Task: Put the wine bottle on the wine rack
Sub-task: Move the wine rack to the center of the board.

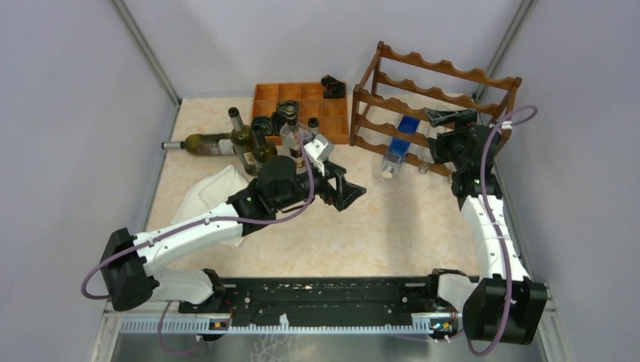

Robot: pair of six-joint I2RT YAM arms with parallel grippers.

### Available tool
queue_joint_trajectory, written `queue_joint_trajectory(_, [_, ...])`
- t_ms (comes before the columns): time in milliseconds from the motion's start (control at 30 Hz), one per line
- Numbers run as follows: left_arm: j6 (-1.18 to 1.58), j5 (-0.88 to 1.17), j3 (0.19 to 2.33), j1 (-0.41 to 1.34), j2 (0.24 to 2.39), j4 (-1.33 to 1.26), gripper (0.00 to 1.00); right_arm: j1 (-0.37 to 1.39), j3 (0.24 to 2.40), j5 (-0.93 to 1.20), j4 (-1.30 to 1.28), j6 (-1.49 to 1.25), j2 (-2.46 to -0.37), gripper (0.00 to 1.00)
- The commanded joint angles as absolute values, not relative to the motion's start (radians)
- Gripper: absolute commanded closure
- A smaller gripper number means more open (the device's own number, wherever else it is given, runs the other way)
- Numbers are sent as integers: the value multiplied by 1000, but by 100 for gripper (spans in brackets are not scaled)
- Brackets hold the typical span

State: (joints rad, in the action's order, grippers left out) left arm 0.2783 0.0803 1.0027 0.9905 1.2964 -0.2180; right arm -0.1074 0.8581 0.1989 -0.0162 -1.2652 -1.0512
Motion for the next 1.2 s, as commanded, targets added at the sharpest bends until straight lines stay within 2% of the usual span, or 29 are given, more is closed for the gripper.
queue_joint_trajectory(0, [298, 93, 942, 989, 1227, -264, 6, -62, 918, -10, -45, -1387, -1084, 7])
queue_joint_trajectory(267, [324, 82, 868, 989, 1177, -289, 6, -27, 939, -198, -28, -1478, -1158, 17])
queue_joint_trajectory(400, [335, 83, 847, 989, 1170, -299, 6, -6, 929, -296, -7, -1527, -1179, 30])
queue_joint_trajectory(533, [340, 81, 834, 989, 1162, -302, 6, 29, 924, -314, 27, -1588, -1216, 33])
queue_joint_trajectory(700, [347, 81, 820, 989, 1157, -304, 5, 62, 907, -445, 33, -1630, -1218, 37])
queue_joint_trajectory(867, [352, 83, 799, 989, 1148, -321, 6, 63, 892, -489, 41, -1651, -1222, 52])
queue_joint_trajectory(1000, [358, 91, 780, 989, 1141, -340, 6, 63, 878, -498, 47, -1655, -1215, 69])
queue_joint_trajectory(1167, [369, 103, 765, 989, 1131, -350, 6, 63, 863, -482, 59, -1665, -1194, 76])
